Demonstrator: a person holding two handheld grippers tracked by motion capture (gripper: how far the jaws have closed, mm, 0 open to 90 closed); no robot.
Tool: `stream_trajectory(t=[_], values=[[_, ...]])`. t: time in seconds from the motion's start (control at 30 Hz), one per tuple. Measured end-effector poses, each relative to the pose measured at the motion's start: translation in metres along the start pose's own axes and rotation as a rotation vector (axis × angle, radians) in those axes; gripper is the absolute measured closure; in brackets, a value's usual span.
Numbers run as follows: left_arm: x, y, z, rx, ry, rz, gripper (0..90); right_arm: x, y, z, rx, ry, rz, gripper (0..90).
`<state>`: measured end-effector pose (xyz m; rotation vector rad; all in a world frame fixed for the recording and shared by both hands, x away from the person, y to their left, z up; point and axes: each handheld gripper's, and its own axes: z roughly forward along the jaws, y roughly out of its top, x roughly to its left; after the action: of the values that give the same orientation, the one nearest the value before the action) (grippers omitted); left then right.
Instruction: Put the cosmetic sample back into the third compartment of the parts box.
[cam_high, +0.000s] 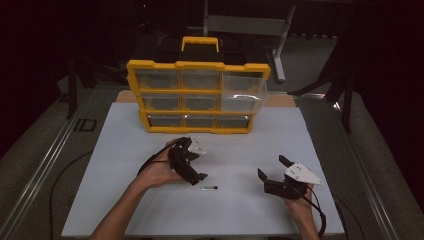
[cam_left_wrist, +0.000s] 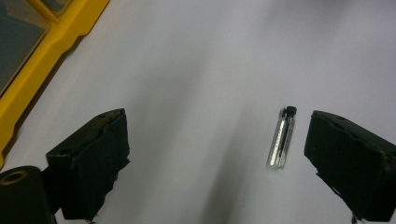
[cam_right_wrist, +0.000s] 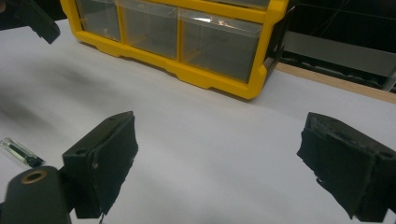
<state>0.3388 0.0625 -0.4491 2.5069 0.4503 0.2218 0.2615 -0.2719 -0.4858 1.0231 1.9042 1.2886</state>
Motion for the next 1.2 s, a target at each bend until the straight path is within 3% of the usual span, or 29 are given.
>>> stream_trajectory(t=[0.83,1.2], values=[[-0.008,0.005,0.029,0.037,-0.068,0.033,16.0,-0.003,0.0,-0.001,0.003,0.0,0.009,10.7],[-0.017,0.004,0.042,0.074,-0.112,0.067,25.0,-0.004,0.0,-0.001,0.006,-0.005,0.009,10.8]])
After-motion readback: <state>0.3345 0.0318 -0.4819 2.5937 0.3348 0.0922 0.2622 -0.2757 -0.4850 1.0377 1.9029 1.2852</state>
